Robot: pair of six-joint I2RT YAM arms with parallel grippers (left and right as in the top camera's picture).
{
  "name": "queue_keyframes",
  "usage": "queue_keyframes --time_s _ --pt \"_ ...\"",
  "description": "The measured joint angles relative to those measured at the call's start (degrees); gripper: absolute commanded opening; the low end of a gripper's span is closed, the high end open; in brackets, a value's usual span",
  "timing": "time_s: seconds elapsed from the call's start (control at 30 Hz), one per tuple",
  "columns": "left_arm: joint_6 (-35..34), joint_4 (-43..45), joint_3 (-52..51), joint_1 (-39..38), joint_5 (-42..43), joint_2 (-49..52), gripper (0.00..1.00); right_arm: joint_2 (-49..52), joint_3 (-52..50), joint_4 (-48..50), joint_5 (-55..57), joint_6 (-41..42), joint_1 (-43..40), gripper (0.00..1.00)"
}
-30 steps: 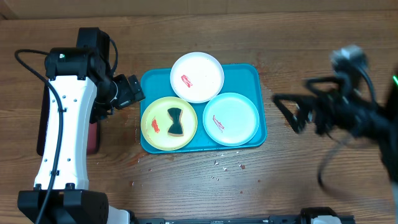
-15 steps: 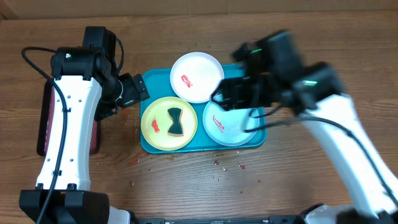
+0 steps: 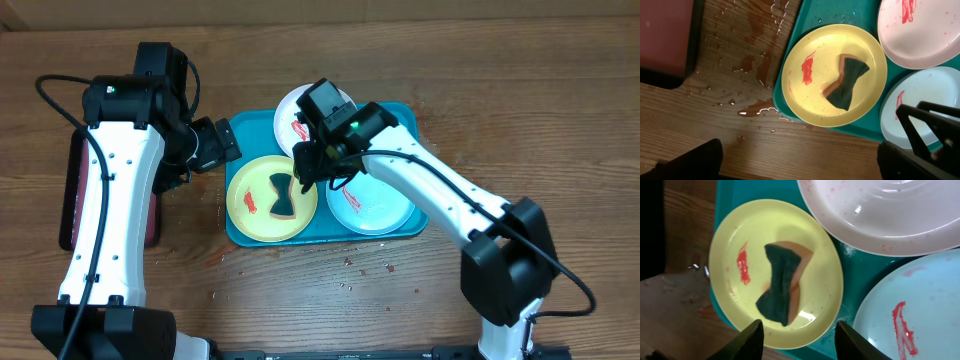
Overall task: Clean dirty plates on tray and stack at the side
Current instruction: 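Reach the right gripper to the yellow plate's rim and grip it, then regrasp the sponge from the yellow plate with the left gripper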
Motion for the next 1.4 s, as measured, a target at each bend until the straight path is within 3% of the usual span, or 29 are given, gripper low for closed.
queue_keyframes --time_s 0.5,0.93,1.1,1.4 --pt "1.8 3.1 -4.0 0.0 0.0 0.0 0.99 9.0 0.0 5.0 2.5 0.0 -0.1 0.46" --pt "6.5 8.5 -8.3 0.0 4.9 0.0 0.91 10.3 -0.3 7.0 4.0 0.0 0.0 0.41" --pt "6.6 10.4 -9.5 0.0 5.5 0.0 0.76 12.4 -1.1 7.1 4.4 0.0 0.0 0.34" --pt "7.5 15.8 -16.9 0.0 7.3 0.2 0.68 12.4 -1.1 5.1 4.5 0.0 0.0 0.24"
